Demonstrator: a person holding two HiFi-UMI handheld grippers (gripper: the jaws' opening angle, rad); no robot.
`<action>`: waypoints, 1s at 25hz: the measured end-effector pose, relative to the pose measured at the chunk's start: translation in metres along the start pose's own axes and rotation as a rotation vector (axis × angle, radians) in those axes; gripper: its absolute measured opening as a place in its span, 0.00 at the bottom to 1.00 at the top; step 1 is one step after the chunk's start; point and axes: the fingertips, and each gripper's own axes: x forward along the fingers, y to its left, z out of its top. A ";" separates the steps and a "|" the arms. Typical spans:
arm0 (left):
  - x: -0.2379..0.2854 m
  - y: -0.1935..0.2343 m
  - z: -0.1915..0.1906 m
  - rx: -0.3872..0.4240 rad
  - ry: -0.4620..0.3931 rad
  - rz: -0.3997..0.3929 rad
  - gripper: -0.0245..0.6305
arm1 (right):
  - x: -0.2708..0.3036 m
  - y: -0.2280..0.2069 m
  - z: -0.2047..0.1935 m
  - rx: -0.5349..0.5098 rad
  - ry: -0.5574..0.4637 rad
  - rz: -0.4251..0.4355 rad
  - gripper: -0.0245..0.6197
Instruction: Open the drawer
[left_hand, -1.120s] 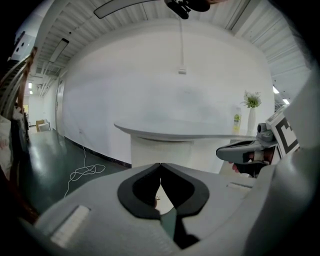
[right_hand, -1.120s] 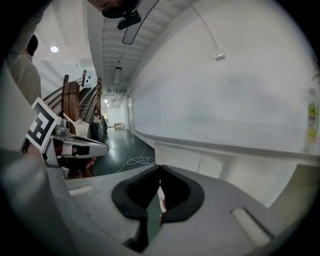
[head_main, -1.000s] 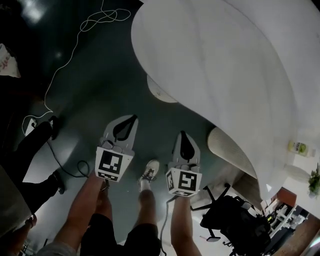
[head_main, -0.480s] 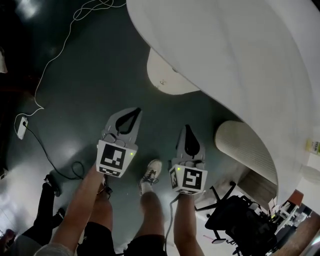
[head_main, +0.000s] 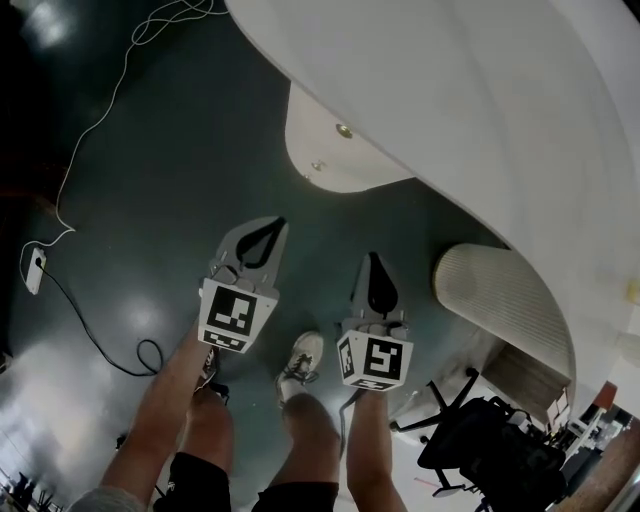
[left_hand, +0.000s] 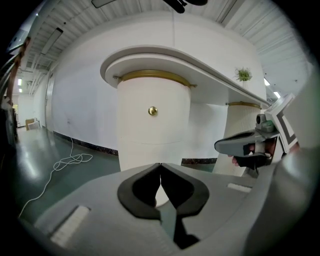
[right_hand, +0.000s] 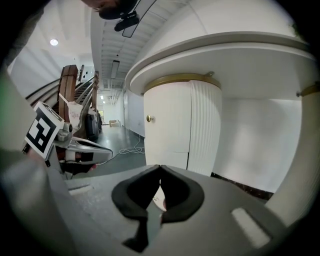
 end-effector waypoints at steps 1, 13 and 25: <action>0.005 -0.001 -0.004 -0.002 0.001 0.001 0.05 | 0.001 -0.003 -0.003 -0.001 0.001 -0.001 0.04; 0.082 0.001 -0.021 -0.008 0.039 0.009 0.07 | 0.014 -0.038 -0.013 0.012 -0.013 -0.045 0.04; 0.147 0.010 -0.057 -0.016 0.122 -0.024 0.37 | 0.017 -0.075 -0.028 0.013 -0.013 -0.112 0.04</action>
